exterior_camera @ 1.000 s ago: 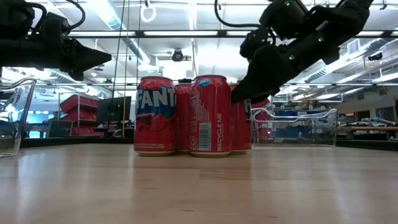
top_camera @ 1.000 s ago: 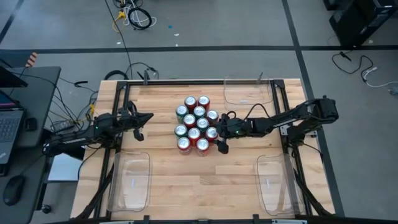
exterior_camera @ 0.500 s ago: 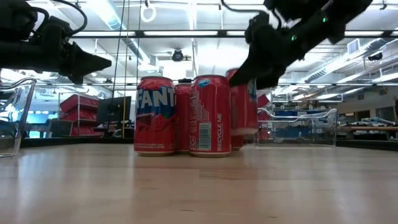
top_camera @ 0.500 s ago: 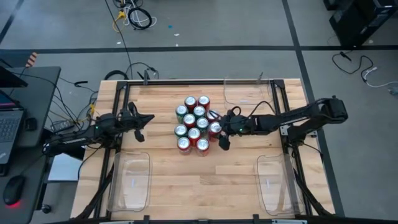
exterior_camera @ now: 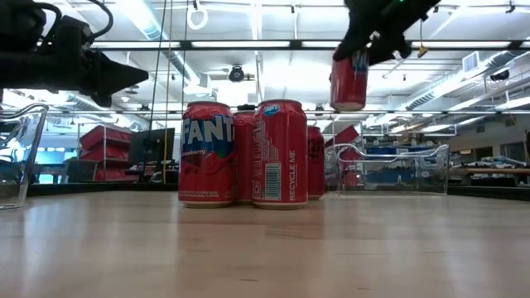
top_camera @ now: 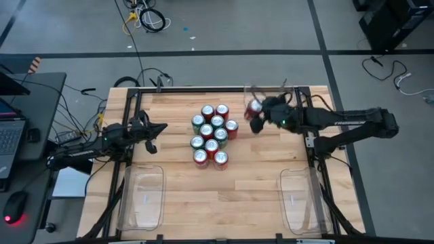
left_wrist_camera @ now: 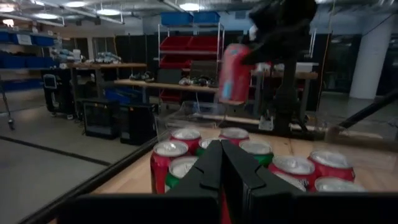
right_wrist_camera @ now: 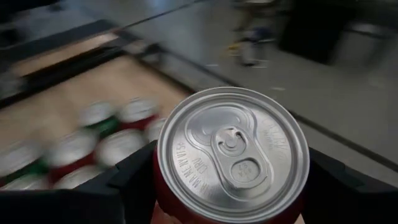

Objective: Sort soda cans
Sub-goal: Put the top right orange soda can into the top transparent bin

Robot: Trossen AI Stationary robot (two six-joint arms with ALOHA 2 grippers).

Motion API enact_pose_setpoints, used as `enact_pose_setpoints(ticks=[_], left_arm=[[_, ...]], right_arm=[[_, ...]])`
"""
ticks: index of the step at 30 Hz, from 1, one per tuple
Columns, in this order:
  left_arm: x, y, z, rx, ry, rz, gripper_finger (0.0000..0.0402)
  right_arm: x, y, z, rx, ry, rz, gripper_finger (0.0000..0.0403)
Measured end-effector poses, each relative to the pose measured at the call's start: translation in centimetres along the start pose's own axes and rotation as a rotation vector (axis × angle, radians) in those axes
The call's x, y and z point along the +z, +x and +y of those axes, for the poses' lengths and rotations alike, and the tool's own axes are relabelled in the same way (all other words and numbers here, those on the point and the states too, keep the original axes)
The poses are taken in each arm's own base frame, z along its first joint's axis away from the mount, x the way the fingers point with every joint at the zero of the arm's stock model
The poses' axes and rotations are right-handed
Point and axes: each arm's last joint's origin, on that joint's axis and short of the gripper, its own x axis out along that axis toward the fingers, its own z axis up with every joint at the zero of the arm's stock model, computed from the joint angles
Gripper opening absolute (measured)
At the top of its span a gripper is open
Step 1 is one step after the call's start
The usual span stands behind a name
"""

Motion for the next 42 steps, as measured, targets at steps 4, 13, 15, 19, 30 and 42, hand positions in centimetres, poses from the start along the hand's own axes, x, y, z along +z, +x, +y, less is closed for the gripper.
enact_pose_setpoints(ticks=[4,13,15,19,30,42], left_arm=[[0.4,0.0,0.0,-0.001,-0.004,-0.035,0.0008],[0.3,0.0,0.0,0.001,-0.003,-0.014,0.0008],[0.2,0.0,0.0,0.001,-0.003,-0.007,0.0008],[0.2,0.0,0.0,0.001,-0.002,-0.003,0.0008],[0.0,0.0,0.0,0.003,0.023,0.009,0.0008],[0.0,0.0,0.0,0.003,0.025,0.018,0.0008]], right_arm=[[-0.1,2.2,-2.4,-0.196,0.031,-0.004,0.0289],[-2.1,5.3,-8.7,-0.492,0.18,0.097,0.0289],[-2.8,5.8,-10.0,-0.551,0.214,0.117,0.0289],[-4.3,6.7,-11.9,-0.612,0.283,0.111,0.0289],[-8.0,8.0,-14.6,-0.684,0.335,0.028,0.0289],[-9.6,8.5,-15.2,-0.666,0.34,-0.003,0.0289]])
